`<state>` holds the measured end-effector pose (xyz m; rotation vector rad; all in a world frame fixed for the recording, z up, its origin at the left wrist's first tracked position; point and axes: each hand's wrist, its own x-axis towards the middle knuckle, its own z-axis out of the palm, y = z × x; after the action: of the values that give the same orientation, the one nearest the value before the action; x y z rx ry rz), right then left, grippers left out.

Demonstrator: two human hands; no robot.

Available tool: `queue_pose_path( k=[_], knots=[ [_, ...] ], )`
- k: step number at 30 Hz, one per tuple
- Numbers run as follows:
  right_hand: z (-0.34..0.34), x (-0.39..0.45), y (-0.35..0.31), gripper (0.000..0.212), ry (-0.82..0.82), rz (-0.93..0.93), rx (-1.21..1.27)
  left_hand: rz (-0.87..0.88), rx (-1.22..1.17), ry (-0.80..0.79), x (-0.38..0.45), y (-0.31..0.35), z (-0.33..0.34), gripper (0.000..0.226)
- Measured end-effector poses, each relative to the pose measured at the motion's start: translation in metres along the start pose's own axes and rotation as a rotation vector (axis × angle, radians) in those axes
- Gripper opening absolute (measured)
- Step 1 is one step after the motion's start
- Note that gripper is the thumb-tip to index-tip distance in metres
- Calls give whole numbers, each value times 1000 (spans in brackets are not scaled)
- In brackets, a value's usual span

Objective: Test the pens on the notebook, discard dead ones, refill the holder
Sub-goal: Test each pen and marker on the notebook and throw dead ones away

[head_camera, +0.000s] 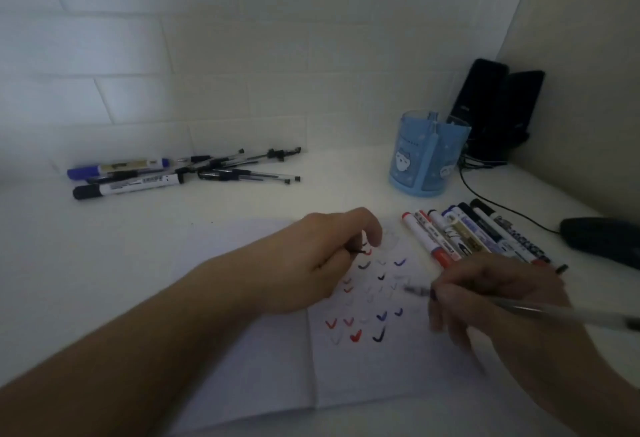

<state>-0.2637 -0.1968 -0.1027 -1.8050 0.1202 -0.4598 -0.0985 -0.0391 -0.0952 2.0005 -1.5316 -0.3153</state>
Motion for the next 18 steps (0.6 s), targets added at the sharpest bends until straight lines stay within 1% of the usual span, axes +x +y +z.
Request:
queue_pose_path(
  k=[2, 3, 4, 6, 7, 8, 14, 17, 18],
  knots=[
    [4, 0, 5, 24, 17, 39, -135, -17, 82, -69, 0, -1, 5, 46],
    [7, 1, 7, 24, 29, 51, -172, -5, 126, -90, 1, -1, 7, 48],
    [10, 2, 8, 29, 47, 41, -215, 14, 147, -97, 1, -1, 10, 49],
    [13, 4, 13, 46, 99, -8, -313, 52, 148, -98, 3, -2, 13, 50],
    [13, 5, 15, 50, 110, -32, -357, 68, 154, -98, 4, -2, 14, 50],
    [14, 6, 17, 47, 114, -52, -385, 73, 168, -96, 5, -3, 15, 51],
    [12, 7, 22, 35, 78, -29, -413, 93, 209, -32, 6, -5, 12, 54],
    [12, 7, 20, 36, 142, -32, -385, 126, 222, -17, 5, -5, 12, 43],
    [12, 6, 20, 35, 173, -21, -323, 155, 208, 3, 5, -5, 12, 40]
  ],
)
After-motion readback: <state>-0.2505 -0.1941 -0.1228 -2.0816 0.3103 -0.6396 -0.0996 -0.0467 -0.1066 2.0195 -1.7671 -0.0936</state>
